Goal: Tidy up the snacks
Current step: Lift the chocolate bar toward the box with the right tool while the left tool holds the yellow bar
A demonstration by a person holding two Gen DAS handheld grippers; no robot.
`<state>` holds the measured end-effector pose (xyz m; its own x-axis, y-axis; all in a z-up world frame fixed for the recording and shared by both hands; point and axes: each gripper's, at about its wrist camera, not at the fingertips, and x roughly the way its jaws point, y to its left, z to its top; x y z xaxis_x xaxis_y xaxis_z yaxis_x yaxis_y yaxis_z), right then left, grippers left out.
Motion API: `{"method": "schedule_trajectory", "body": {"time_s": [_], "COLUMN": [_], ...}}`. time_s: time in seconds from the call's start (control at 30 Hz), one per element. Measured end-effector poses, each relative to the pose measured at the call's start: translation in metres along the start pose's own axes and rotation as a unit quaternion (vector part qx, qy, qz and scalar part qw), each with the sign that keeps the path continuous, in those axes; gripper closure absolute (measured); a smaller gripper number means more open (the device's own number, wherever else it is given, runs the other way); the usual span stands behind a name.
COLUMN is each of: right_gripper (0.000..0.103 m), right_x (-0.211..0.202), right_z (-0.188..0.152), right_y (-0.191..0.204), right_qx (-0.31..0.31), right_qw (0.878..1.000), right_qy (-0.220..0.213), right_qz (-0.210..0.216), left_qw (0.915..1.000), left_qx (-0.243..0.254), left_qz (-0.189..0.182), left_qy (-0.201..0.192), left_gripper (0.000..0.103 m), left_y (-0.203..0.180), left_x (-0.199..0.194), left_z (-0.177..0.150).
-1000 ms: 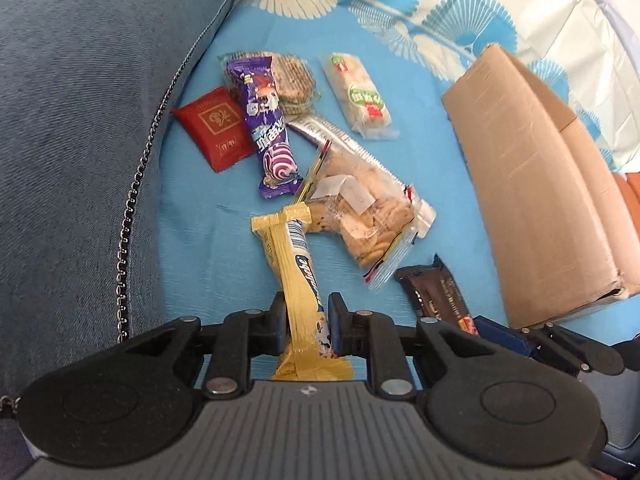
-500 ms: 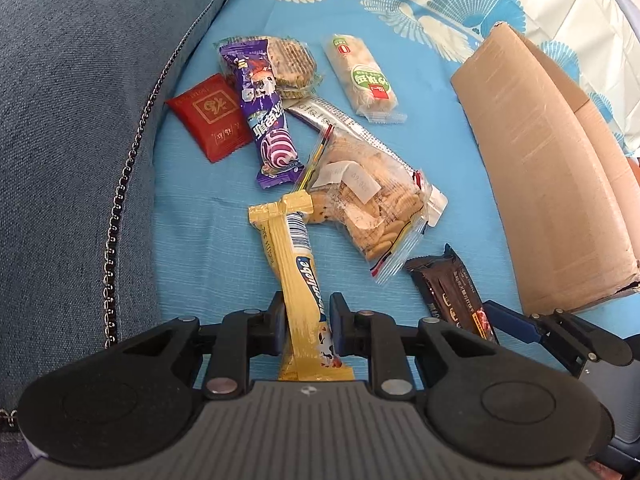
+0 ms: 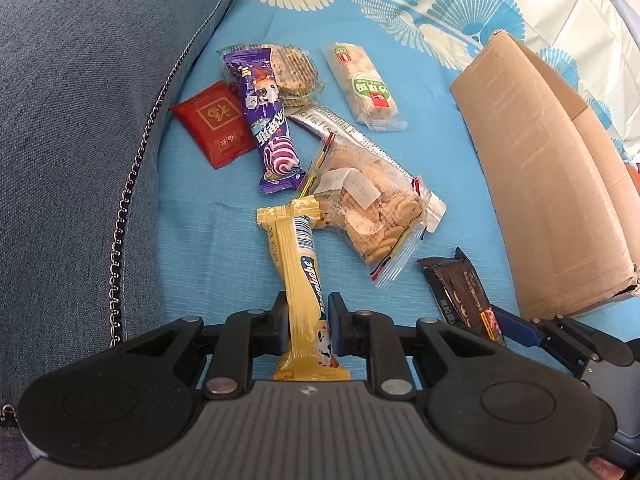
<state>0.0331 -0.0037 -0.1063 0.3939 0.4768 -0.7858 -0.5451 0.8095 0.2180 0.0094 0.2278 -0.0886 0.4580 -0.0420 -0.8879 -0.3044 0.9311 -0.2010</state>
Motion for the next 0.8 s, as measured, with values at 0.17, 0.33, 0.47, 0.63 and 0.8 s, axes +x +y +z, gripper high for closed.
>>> {"method": "schedule_trajectory", "body": {"time_s": [0.17,0.33,0.47,0.63,0.8], "right_gripper": [0.062,0.062,0.062,0.062,0.062], "right_x": [0.0014,0.0015,0.0013,-0.0003,-0.0042], "right_z": [-0.0011,-0.0013,-0.0015,-0.0016,-0.001], "right_y": [0.0016,0.0018,0.0021,0.0016,0.0013], "right_qx": [-0.004,-0.003,-0.004,-0.004,-0.005], "right_qw": [1.0,1.0,1.0,1.0,1.0], "right_qy": [0.0,0.0,0.0,-0.004,-0.017], "right_qz": [-0.002,-0.002,-0.002,-0.004,-0.008], "left_qw": [1.0,1.0,1.0,1.0,0.9999], "left_qx": [0.0,0.0,0.001,0.0,0.001], "left_qz": [0.0,0.0,0.001,0.0,-0.002], "left_qy": [0.0,0.0,-0.003,-0.007,-0.012], "left_gripper": [0.082,0.082,0.082,0.082,0.082], "left_y": [0.0001,0.0002,0.0005,-0.0005,-0.0004], "left_x": [0.0001,0.0003,-0.0009,-0.0024,-0.0049], "left_z": [0.0,-0.0001,-0.0003,-0.0014,-0.0019]}}
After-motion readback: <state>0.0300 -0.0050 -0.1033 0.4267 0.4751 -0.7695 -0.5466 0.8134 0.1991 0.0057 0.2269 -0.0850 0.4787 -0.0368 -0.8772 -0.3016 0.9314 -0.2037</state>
